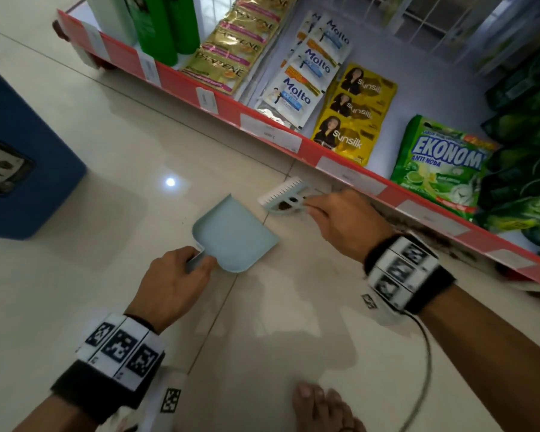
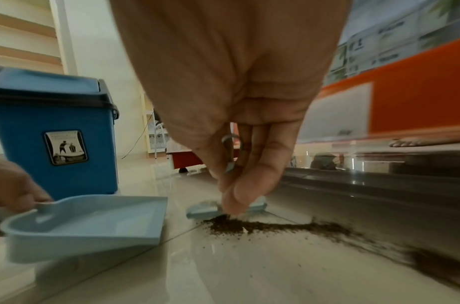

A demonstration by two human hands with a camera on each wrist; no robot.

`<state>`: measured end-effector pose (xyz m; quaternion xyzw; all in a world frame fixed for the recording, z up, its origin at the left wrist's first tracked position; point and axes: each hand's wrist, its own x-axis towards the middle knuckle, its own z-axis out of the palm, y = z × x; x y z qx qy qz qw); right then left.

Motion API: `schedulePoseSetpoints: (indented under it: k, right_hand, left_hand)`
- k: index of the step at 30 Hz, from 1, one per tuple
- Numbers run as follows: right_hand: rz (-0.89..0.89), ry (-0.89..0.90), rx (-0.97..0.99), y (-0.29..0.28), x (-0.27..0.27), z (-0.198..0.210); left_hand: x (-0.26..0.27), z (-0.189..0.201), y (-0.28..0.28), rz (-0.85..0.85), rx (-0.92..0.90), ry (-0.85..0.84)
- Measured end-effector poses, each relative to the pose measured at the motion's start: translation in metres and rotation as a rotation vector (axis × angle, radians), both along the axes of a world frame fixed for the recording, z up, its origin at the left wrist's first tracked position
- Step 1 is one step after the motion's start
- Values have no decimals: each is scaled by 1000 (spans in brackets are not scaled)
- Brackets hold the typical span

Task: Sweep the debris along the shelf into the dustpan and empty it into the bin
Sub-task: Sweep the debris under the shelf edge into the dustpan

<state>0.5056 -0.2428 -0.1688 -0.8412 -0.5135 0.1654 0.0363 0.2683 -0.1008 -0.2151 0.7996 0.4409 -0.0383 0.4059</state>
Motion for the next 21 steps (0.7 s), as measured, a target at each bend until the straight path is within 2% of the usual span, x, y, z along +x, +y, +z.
schedulePoseSetpoints:
  k: [2, 5, 10, 14, 17, 21]
  right_hand:
    - [-26, 44, 12, -24, -1, 5]
    - [-34, 58, 143, -32, -5, 15]
    - [-12, 45, 308, 24, -7, 11]
    - [-3, -39, 152, 44, -11, -7]
    - [-11, -12, 36, 14, -11, -8]
    - [-93, 63, 55, -29, -8, 9]
  left_hand:
    - [-3, -1, 1, 5, -9, 4]
    - [-5, -5, -2, 6, -33, 4]
    - [-1, -6, -9, -35, -36, 13]
    - [2, -5, -8, -48, -22, -7]
    - [-1, -3, -6, -27, -32, -28]
    - [-5, -4, -2, 11, -54, -40]
